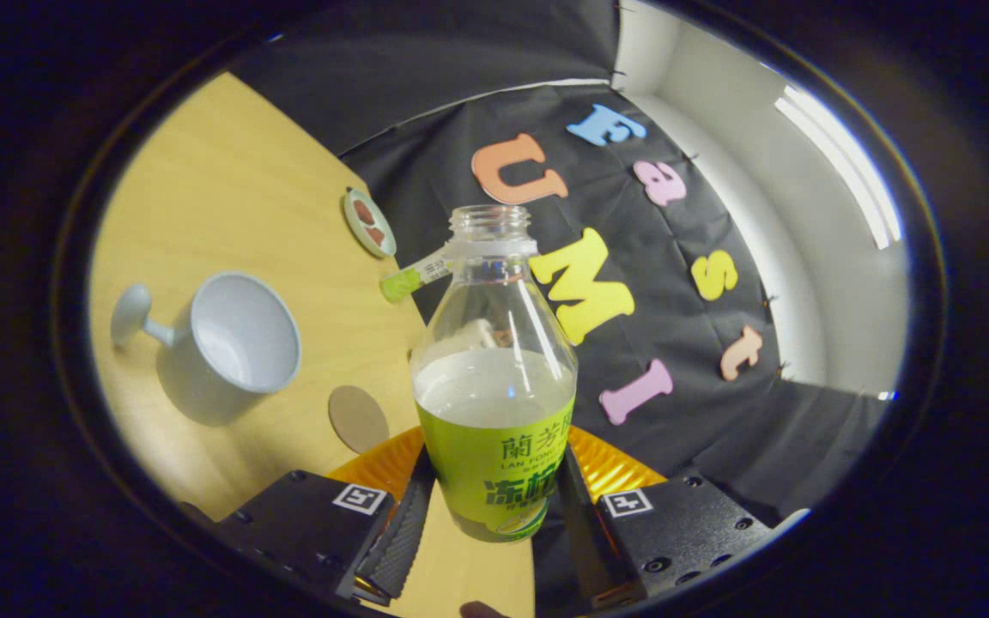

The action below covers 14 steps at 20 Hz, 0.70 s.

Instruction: Take the bottle from table, then pour the juice into the cup, finally place the bottle on the coaster

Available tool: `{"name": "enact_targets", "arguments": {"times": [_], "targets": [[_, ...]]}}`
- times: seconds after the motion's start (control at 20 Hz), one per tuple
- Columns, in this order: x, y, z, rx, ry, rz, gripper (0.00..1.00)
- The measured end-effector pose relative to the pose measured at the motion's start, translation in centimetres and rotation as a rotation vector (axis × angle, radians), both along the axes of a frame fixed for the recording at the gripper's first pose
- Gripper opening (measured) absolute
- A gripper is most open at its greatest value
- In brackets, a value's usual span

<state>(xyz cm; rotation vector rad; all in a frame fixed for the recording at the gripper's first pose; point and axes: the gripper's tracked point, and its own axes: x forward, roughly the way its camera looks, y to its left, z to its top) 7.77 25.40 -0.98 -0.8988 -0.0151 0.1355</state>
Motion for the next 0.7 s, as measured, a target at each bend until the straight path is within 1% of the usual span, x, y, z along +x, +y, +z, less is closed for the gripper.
{"name": "enact_targets", "arguments": {"times": [0.05,0.15,0.35,0.45,0.55,0.7], "targets": [[-0.2,0.4,-0.3,0.101,0.048,0.024,0.77],[0.0,0.7,0.0,0.253,0.114,0.056,0.77],[0.8,0.9,3.8,0.494,0.129,0.111,0.77],[2.0,1.4,6.2,0.614,0.119,0.174,0.77],[3.6,1.9,7.2,0.687,0.145,0.21,0.77],[6.2,3.2,6.8,0.744,0.215,0.252,0.77]]}}
